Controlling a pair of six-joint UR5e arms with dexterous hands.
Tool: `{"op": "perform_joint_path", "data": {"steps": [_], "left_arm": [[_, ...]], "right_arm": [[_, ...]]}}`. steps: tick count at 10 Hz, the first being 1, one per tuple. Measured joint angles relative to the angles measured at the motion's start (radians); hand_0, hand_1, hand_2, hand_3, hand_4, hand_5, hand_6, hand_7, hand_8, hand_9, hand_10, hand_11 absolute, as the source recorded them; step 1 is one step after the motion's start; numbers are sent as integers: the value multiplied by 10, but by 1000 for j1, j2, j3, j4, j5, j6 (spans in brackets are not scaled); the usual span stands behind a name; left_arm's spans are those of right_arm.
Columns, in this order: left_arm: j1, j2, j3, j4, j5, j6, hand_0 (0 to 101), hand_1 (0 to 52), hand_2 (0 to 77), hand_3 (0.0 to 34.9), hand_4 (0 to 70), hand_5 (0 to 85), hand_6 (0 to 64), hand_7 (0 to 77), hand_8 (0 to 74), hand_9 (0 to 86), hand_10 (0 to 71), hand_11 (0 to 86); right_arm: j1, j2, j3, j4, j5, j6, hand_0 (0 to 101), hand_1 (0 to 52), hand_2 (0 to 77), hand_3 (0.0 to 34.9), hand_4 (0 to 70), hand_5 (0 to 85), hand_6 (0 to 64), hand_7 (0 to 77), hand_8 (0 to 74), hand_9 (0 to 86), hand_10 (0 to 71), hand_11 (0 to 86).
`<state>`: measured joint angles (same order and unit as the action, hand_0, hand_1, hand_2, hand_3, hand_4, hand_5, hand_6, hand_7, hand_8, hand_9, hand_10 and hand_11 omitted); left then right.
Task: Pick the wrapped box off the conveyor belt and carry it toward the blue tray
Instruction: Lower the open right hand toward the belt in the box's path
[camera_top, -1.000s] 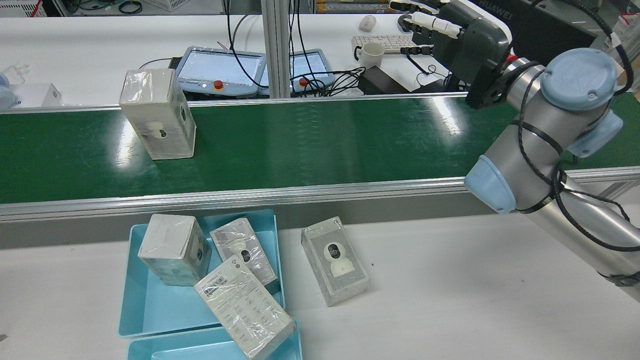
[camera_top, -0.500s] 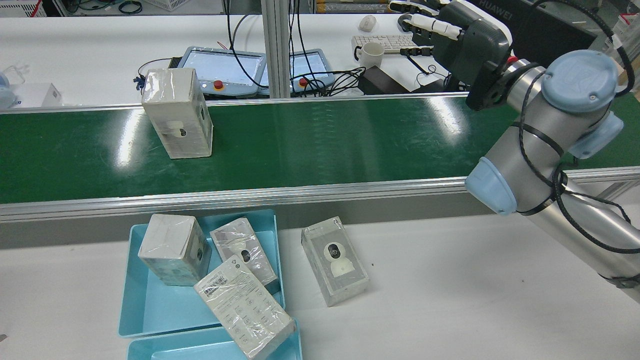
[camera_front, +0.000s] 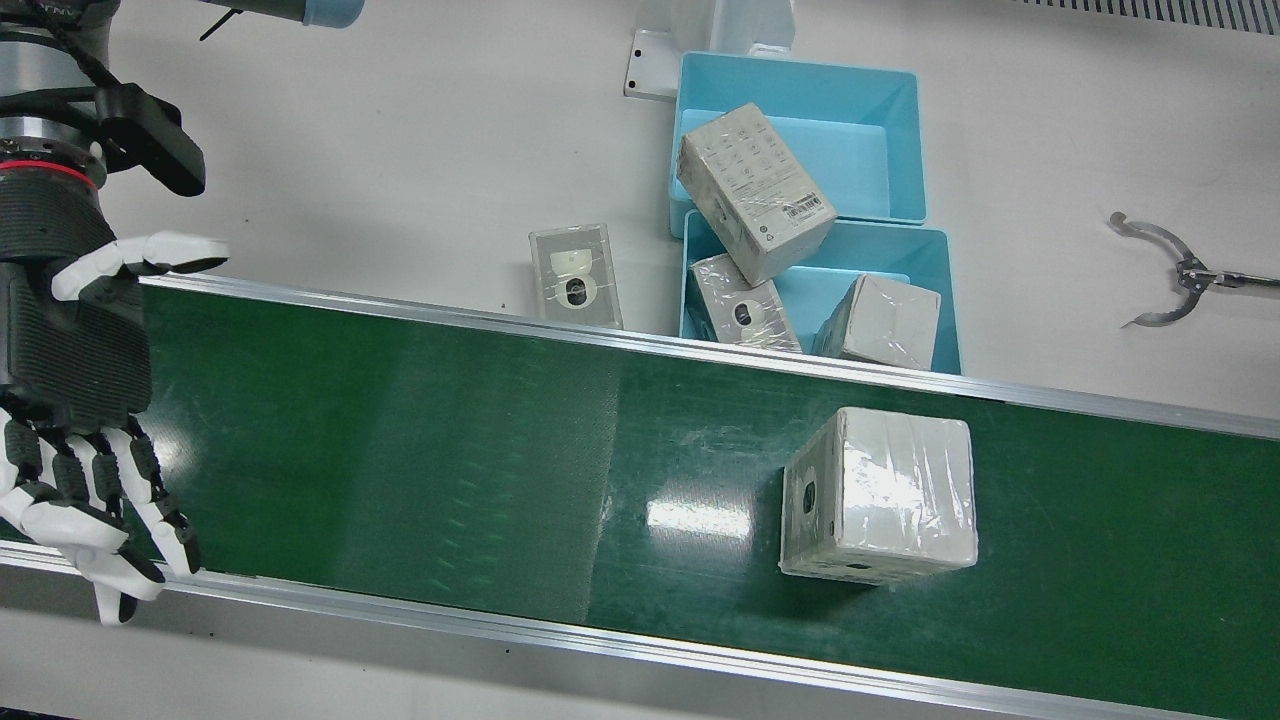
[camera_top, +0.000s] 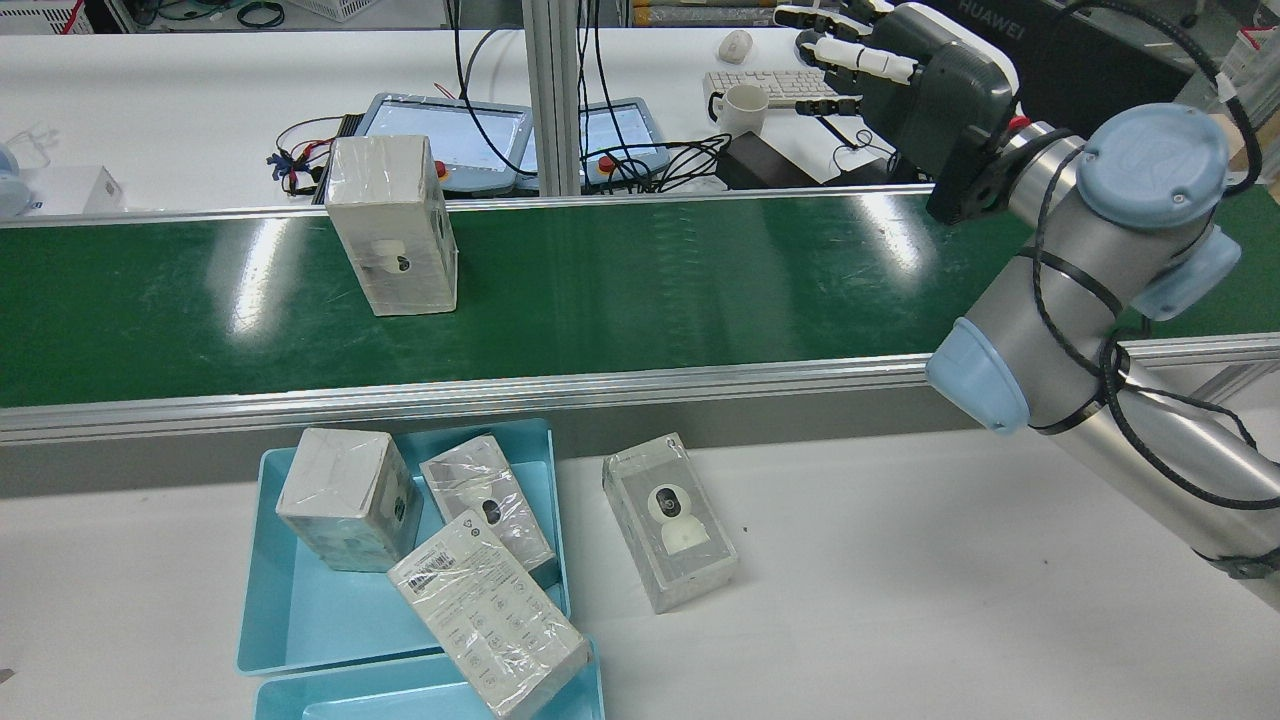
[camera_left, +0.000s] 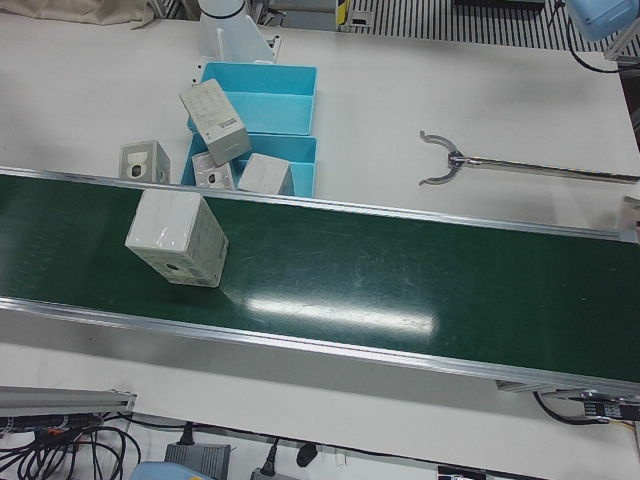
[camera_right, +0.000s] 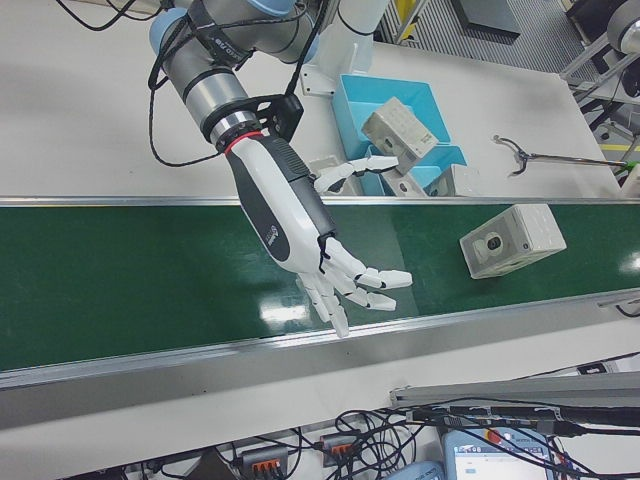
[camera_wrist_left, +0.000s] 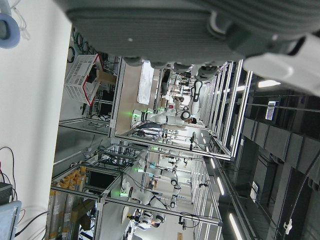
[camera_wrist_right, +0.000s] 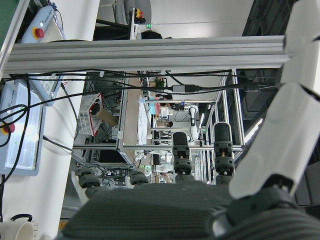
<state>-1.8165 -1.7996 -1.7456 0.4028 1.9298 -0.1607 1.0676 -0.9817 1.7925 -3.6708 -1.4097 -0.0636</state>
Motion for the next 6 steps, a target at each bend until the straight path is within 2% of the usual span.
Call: {"op": "perform_joint_path", "data": {"steps": [2, 3, 6], "left_arm": [[0, 0, 0, 0, 0, 0, 0, 0, 5, 0, 5, 5, 5, 5, 5, 0, 5, 0], [0, 0, 0, 0, 0, 0, 0, 0, 5, 0, 5, 5, 5, 5, 0, 5, 5, 0], [0, 0, 0, 0, 0, 0, 0, 0, 5, 0, 0, 5, 5, 5, 5, 0, 5, 0]], "right_arm": [[-24, -9, -9, 0, 0, 0, 401, 104, 147, 302, 82, 235, 0, 207, 0, 33, 33, 60], [-40, -13, -19, 0, 2, -1, 406, 104, 147, 301, 44, 202, 0, 191, 0, 33, 33, 44], [-77, -22, -31, -1, 12, -9, 408, 104, 136, 301, 22, 202, 0, 169, 0, 33, 33, 49]]}}
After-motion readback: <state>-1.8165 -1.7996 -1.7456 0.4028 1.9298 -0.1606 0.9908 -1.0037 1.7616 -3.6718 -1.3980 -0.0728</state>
